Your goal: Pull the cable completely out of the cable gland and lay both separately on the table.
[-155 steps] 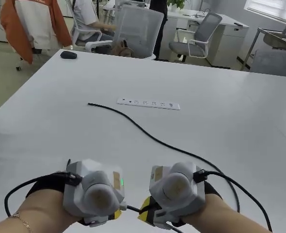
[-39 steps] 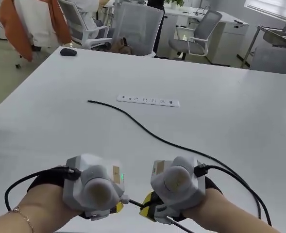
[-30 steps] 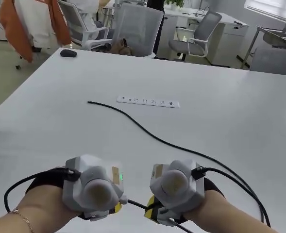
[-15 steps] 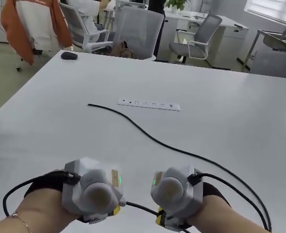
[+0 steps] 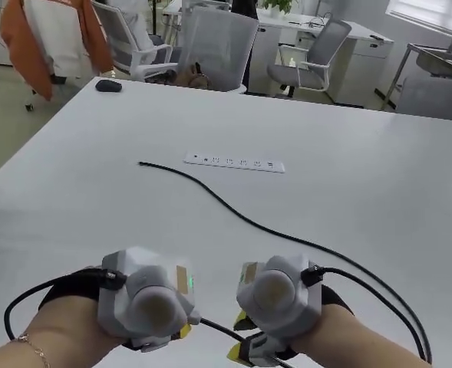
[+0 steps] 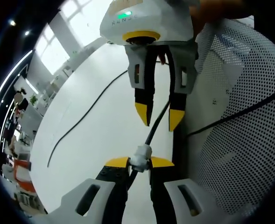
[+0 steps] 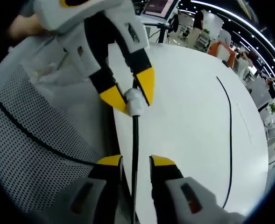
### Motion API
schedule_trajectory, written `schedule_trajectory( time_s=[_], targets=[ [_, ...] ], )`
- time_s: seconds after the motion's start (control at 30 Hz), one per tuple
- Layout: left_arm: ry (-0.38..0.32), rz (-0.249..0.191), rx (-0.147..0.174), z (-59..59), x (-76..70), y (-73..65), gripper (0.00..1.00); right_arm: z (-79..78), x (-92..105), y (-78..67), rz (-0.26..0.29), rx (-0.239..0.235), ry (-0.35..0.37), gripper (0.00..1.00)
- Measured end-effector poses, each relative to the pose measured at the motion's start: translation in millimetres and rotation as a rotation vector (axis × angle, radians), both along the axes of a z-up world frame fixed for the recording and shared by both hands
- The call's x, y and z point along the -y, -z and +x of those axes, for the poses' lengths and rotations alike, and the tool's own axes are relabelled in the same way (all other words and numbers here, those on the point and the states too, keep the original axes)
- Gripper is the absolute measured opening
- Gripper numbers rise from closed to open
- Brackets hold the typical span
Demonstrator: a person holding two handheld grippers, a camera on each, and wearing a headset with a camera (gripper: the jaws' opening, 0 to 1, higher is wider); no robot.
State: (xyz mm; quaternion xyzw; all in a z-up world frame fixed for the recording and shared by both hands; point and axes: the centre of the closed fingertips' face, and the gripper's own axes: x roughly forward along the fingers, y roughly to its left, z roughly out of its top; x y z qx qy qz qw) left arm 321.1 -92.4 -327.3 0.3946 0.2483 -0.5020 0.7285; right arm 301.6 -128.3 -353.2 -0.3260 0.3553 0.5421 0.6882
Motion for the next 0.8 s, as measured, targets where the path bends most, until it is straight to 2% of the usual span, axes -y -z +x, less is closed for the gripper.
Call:
schedule_trajectory(
  time_s=[0.17,0.33,0.53,0.67,0.8],
  targets=[
    [0.030,-0.008,0.002,-4.8,6.3,-1.2,0.17,-0.3,-5.6,-3.4,0.028,0.011,-0.014,0.19],
    [0.030,-0.026,0.004,-3.6,7.8,-4.0,0.17,-0.9,-4.2,-3.8,0.028,0.006,-0.018,0.03],
    [0.032,-0.025,0.001,-4.9,8.0,-3.3,0.17,-1.2,-3.7,-3.0,0.020,0.009,-0.015,0.02],
    [0.017,-0.021,0.005,-2.3,4.9,-4.0,0.17,1.6,4.8,2.9,-0.030,0.021,-0.009,0.02],
    [0.010,-0.020,0.008,-1.2,4.1,-4.1,0.17,2.4,9.7,5.2,-0.055,0.022,0.000,0.02]
  ],
)
